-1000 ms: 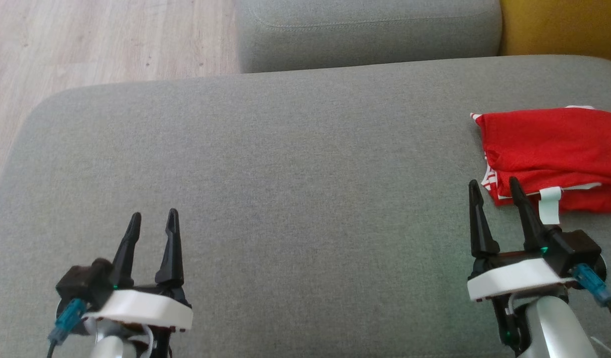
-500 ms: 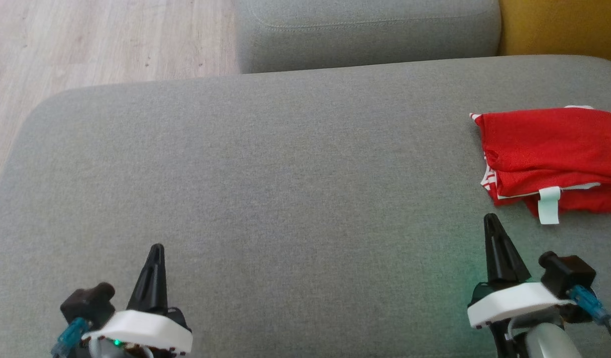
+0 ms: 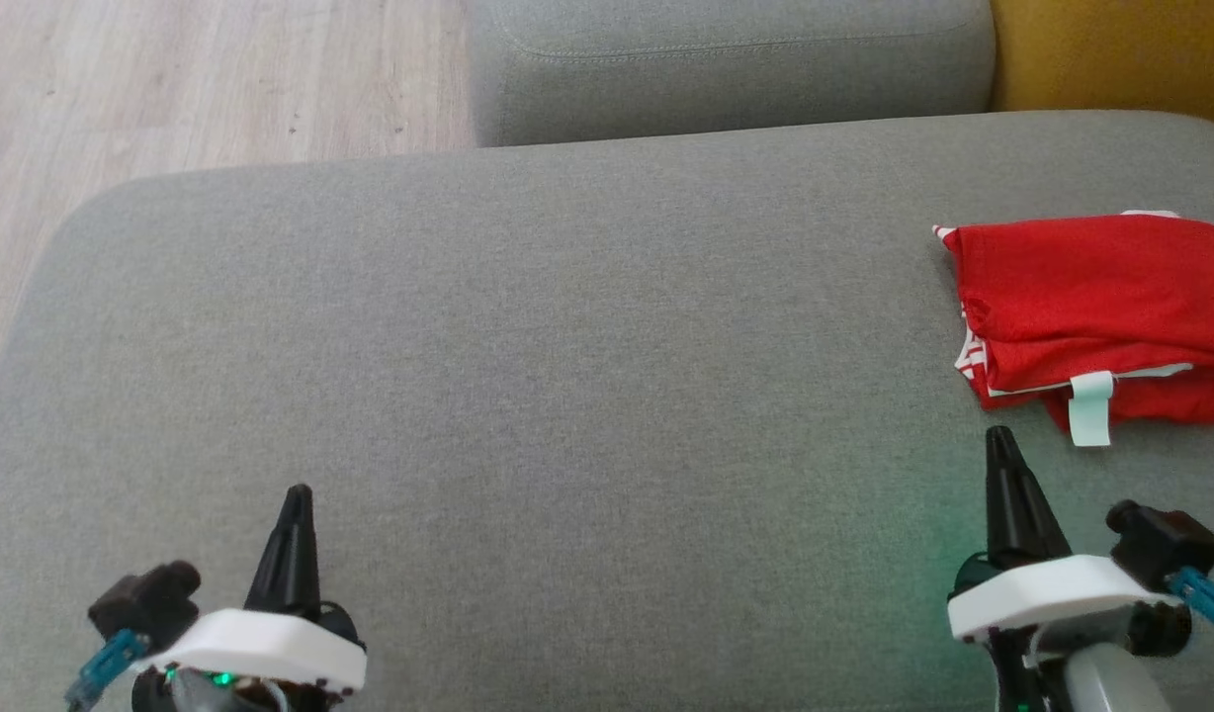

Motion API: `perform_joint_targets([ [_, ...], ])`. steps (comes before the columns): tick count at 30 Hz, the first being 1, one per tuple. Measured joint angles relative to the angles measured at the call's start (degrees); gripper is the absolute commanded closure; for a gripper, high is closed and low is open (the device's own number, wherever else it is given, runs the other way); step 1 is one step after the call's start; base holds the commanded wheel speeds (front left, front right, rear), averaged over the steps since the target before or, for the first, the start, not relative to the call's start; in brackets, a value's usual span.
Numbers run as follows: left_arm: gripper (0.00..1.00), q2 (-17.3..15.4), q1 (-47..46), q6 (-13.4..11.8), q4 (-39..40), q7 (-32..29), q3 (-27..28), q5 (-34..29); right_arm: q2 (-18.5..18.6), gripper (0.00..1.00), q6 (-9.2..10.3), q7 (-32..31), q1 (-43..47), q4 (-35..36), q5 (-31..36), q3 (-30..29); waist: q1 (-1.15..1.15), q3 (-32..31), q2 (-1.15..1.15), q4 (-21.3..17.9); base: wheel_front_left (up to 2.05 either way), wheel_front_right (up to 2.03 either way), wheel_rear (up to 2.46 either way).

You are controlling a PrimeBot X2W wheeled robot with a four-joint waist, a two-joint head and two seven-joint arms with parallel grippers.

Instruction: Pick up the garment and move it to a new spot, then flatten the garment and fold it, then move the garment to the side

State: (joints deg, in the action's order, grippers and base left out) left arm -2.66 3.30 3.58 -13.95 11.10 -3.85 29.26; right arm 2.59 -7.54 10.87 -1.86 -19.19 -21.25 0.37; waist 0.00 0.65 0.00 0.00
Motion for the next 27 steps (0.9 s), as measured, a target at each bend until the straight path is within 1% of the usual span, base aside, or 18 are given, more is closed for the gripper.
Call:
perform_joint_targets([
  [23, 1.0, 0.02, -1.34, 0.56, -0.4, -4.04, 1.89, 14.33, -0.01, 1.0, 0.0, -3.85, -0.11, 0.71, -16.16, -1.79, 0.0, -0.11, 0.0, 0.0, 0.0, 0.0, 0.0],
  [27, 1.0, 0.02, -1.35, 0.98, -0.45, -4.56, 2.36, 16.68, -0.01, 1.0, 0.0, -4.44, -0.16, 0.88, -18.78, -2.27, 0.0, -0.13, 0.0, 0.0, 0.0, 0.0, 0.0],
])
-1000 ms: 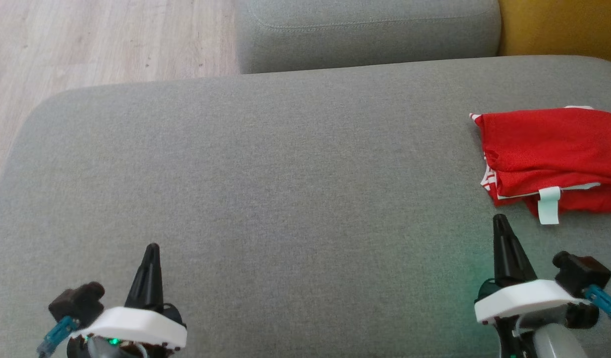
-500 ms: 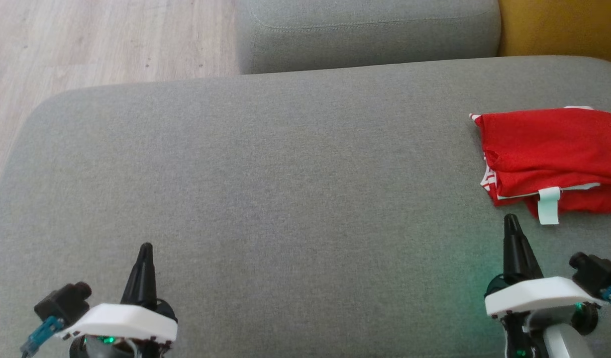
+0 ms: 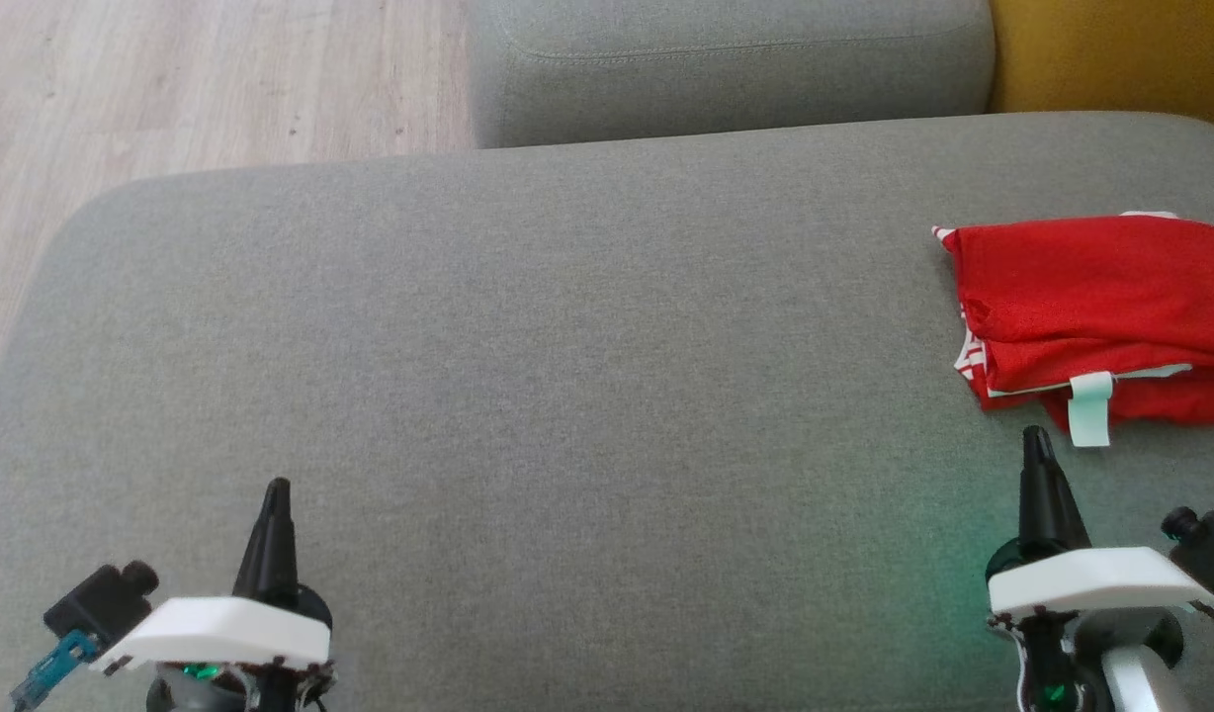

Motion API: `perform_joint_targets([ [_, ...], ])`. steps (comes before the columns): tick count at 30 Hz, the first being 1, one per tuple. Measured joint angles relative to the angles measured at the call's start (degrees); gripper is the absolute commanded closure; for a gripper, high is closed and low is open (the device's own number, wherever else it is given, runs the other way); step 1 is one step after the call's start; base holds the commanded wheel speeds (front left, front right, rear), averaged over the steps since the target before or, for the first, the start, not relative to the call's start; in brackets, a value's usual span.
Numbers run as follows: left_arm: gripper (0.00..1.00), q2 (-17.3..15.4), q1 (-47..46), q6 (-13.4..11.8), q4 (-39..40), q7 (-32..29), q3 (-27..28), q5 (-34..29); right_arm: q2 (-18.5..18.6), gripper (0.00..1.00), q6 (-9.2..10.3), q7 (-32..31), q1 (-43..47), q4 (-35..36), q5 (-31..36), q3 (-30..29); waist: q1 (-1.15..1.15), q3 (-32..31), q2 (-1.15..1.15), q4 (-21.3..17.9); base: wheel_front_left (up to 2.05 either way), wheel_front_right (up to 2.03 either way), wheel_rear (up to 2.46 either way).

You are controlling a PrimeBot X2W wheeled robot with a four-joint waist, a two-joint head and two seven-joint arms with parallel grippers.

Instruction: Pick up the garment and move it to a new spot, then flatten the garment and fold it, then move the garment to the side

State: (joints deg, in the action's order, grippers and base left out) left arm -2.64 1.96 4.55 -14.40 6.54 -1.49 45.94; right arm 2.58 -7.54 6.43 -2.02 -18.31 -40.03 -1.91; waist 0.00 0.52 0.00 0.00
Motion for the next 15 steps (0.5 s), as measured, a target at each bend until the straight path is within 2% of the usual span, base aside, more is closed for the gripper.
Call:
perform_joint_targets([
  [15, 1.0, 0.02, -1.16, 0.55, -0.21, -2.49, 0.77, 8.39, 0.0, 1.0, 0.0, -2.46, -0.02, 0.27, -9.45, -0.86, 0.0, -0.06, 0.0, 0.0, 0.0, 0.0, 0.0],
])
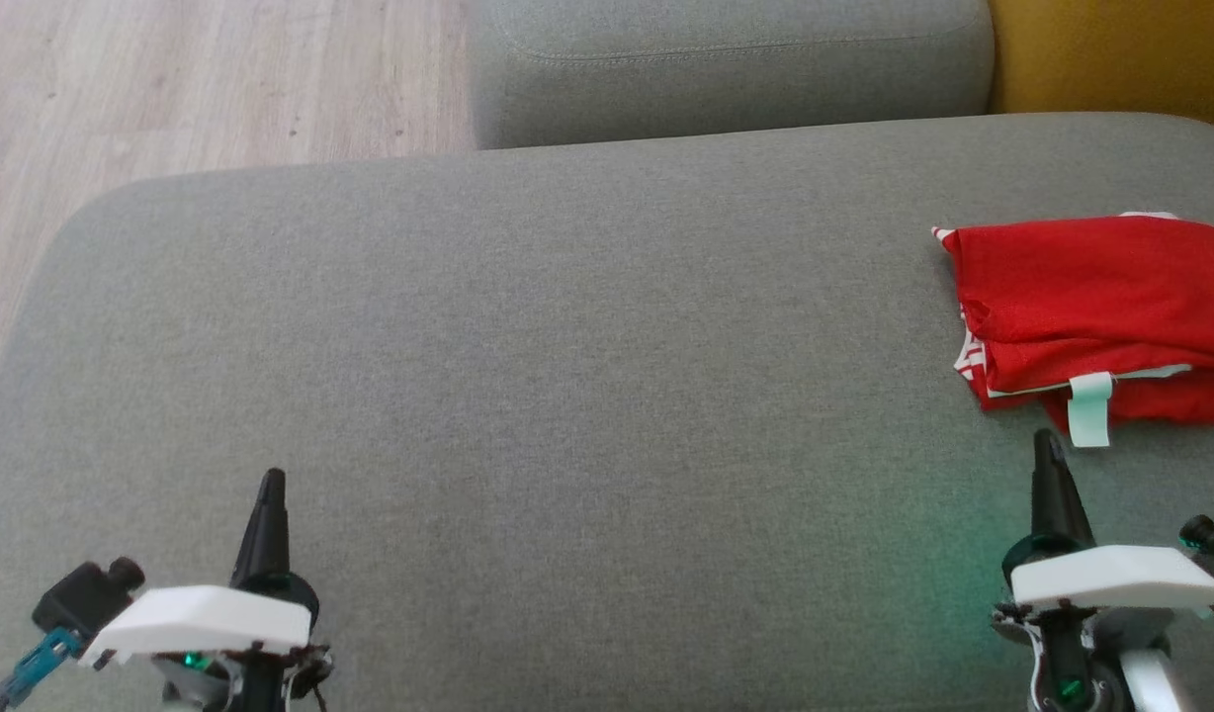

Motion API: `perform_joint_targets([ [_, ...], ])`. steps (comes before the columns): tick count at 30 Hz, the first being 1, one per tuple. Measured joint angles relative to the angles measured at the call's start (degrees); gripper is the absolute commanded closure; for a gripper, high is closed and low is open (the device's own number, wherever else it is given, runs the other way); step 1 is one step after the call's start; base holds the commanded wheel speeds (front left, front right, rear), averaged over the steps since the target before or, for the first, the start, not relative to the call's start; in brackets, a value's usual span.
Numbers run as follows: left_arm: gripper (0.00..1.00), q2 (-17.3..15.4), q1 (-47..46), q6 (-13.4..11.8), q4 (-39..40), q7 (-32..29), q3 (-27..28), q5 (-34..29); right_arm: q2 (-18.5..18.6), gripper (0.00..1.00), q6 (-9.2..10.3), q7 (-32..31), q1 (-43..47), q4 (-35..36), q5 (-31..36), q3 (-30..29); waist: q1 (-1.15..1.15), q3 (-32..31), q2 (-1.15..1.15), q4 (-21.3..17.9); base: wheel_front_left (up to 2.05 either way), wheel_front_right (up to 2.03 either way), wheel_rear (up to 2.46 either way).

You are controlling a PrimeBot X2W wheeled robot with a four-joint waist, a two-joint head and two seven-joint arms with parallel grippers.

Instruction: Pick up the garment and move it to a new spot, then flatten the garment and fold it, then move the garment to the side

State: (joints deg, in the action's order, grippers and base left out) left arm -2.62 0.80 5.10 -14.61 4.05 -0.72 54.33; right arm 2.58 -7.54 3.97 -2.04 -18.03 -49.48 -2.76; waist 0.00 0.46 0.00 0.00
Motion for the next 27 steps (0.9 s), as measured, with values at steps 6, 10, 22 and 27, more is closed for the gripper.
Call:
perform_joint_targets([
  [6, 1.0, 0.01, -0.02, 0.02, -0.15, -1.01, 0.65, 3.56, -0.01, 1.0, 0.0, -1.0, -0.05, 0.15, -3.98, -0.57, 0.0, -0.03, 0.0, 0.0, 0.0, 0.0, 0.0],
  [10, 1.0, 0.02, -0.21, 0.03, -0.24, -1.53, 1.14, 5.9, -0.01, 1.0, 0.0, -1.56, -0.08, 0.31, -6.77, -0.98, 0.0, -0.05, 0.0, 0.0, 0.0, 0.0, 0.0],
  [22, 1.0, 0.05, -1.19, 0.55, -0.36, -3.54, 1.78, 13.07, -0.01, 1.0, 0.0, -3.66, -0.92, 0.68, -14.74, -1.65, 0.0, -0.1, 0.0, 0.0, 0.0, 0.0, 0.0],
  [27, 1.0, 0.07, -1.2, 0.8, -0.43, -4.5, 2.2, 16.06, -0.01, 1.0, 0.0, -4.3, -0.91, 0.71, -18.07, -2.1, 0.0, -0.12, 0.0, 0.0, 0.0, 0.0, 0.0],
])
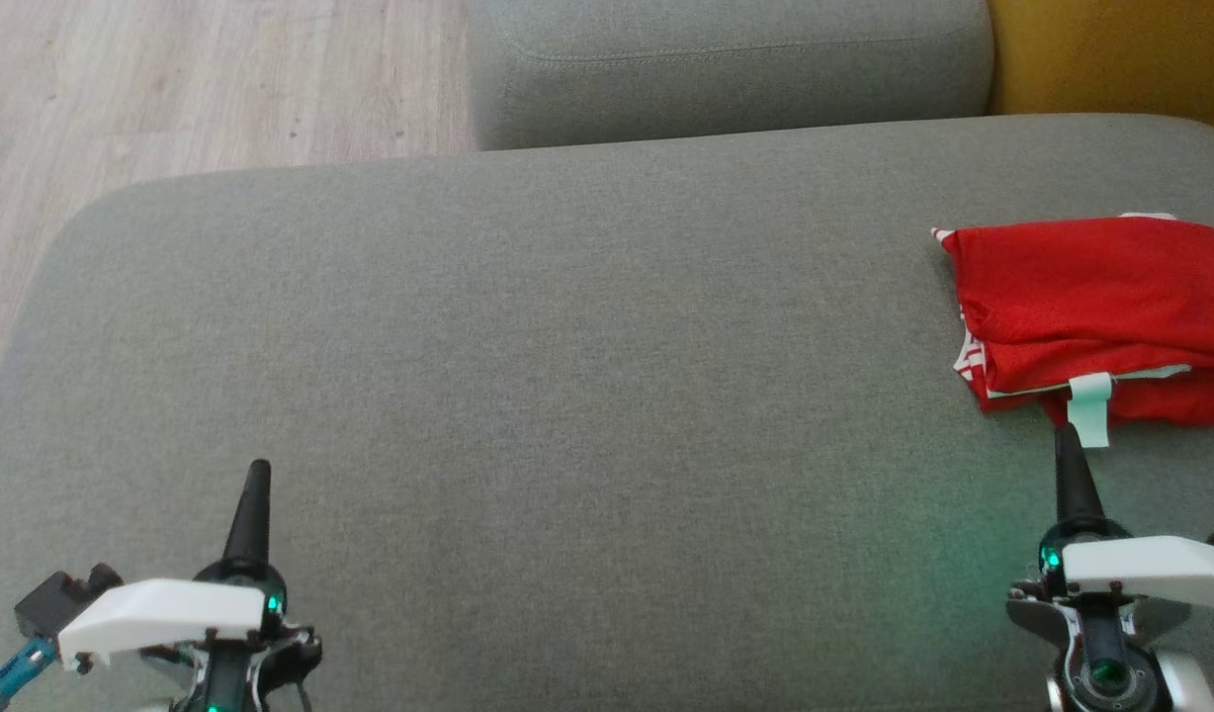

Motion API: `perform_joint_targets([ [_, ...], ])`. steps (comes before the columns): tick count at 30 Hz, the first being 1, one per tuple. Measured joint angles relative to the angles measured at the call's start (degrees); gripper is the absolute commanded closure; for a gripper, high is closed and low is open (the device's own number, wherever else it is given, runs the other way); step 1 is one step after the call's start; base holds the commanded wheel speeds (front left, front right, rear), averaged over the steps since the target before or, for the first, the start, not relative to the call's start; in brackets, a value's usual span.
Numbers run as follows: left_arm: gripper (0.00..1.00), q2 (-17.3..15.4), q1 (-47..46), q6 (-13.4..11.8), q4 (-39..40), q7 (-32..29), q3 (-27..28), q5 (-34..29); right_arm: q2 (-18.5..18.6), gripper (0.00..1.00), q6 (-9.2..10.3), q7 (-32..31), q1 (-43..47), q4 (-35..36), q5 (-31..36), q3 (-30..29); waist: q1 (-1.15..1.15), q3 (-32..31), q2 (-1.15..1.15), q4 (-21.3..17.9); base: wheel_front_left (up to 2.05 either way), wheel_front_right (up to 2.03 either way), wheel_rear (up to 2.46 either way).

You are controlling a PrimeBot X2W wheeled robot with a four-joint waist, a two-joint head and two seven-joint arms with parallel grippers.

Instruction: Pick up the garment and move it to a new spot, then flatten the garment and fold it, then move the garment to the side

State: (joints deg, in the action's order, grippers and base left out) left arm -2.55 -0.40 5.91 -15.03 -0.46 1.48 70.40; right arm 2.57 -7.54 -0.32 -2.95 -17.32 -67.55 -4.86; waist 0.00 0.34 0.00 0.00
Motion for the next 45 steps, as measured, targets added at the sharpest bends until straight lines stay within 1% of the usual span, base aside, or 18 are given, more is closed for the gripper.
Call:
perform_joint_targets([
  [36, 1.0, 0.11, -2.47, 1.15, -0.65, -5.59, 2.97, 20.89, 0.0, 1.0, 0.0, -5.79, -0.05, 0.93, -23.48, -2.78, 0.0, -0.16, 0.0, 0.0, 0.0, 0.0, 0.0],
  [45, 1.0, 0.11, -2.48, 1.15, -0.71, -5.59, 3.0, 21.54, 0.0, 1.0, 0.0, -5.82, -0.05, 1.1, -24.2, -2.85, 0.0, -0.16, 0.0, 0.0, 0.0, 0.0, 0.0],
])
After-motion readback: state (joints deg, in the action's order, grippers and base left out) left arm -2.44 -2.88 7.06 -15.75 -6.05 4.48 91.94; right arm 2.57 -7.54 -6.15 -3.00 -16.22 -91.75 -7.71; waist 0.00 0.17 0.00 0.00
